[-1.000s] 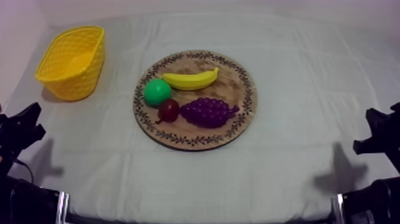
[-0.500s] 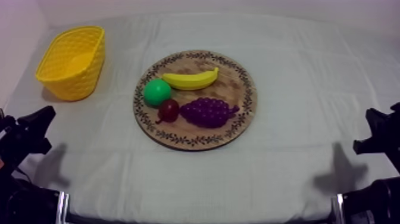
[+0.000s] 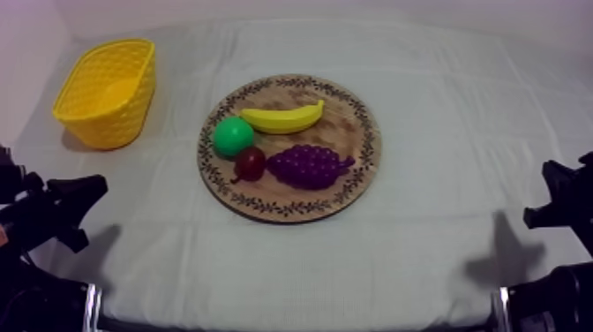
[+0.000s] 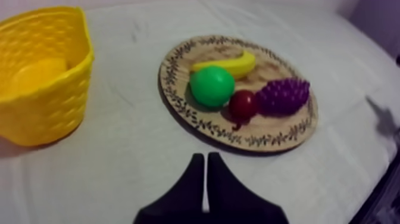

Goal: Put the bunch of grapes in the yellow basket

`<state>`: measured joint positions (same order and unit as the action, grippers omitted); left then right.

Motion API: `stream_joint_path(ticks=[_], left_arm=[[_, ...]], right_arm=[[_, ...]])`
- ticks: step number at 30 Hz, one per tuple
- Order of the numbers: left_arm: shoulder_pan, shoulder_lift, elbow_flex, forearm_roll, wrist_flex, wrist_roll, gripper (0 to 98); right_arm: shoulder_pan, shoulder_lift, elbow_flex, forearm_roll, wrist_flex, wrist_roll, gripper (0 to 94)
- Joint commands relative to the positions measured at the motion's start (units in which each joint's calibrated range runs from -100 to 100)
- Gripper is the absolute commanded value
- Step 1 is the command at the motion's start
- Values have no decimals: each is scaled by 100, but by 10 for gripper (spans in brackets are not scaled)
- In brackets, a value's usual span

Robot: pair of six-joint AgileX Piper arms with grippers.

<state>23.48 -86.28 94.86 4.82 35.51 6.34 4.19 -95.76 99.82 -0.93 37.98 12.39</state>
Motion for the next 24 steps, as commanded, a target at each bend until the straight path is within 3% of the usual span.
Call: stream_joint_path(ticks=[1, 18, 24], left_arm=[[13, 441, -149, 43, 199, -362, 0], [187, 3138, -2764, 492, 1583, -1723, 0], [309, 4206, -3912, 509, 2178, -2060, 0]], right_arm=[[2, 0, -4, -2, 0, 3, 3], [2, 0, -4, -2, 0, 0, 3], [2, 0, -4, -2, 0, 0, 3]])
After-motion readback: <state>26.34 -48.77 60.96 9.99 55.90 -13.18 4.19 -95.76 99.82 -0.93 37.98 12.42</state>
